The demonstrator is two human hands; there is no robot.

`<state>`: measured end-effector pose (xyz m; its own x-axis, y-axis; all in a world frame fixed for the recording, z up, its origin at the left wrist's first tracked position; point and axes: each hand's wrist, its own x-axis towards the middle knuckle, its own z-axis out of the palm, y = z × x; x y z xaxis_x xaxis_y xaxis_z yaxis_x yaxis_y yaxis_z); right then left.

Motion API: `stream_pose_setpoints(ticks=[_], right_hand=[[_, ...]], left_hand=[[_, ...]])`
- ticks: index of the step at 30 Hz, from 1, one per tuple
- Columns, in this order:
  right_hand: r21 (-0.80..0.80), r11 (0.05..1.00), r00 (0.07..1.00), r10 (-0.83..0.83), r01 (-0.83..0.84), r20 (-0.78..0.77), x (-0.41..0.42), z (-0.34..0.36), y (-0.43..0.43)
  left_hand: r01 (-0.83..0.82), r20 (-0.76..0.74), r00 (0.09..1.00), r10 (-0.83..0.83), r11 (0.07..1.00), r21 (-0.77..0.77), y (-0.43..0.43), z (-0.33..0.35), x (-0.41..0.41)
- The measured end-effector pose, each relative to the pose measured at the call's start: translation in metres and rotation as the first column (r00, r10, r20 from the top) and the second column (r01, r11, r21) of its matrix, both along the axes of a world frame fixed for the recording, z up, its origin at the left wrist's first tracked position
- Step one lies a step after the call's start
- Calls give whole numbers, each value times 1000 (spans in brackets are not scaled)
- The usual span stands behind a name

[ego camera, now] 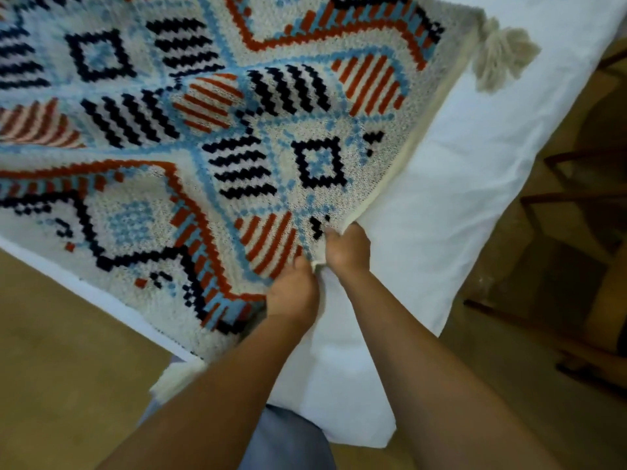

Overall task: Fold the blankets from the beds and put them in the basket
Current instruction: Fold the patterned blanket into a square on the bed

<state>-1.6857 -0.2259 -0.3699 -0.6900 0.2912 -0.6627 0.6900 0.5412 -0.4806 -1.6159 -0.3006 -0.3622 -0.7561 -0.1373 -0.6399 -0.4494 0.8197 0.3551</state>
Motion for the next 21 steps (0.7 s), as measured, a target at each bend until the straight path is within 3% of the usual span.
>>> stream_pose_setpoints(ticks=[5,8,13,18,21], right_hand=[[148,989,999,12,-8,-30,18,-2,64],[179,984,998,-2,13,-58,32,-4,76],[63,974,976,-217,218,-19,47,-2,50],[-163,953,966,-257,256,18,97,0,9],[-268,927,964,-241,262,111,137,0,-17]], left_hand=[[202,101,970,-221,965,167,51,7,21],[334,73,933,-354,921,198,42,8,24],[576,-92,816,-570,816,51,1,12,50],[663,-151,746,-649,744,83,-58,13,80],[770,-111,635,-764,638,16,-97,8,98]])
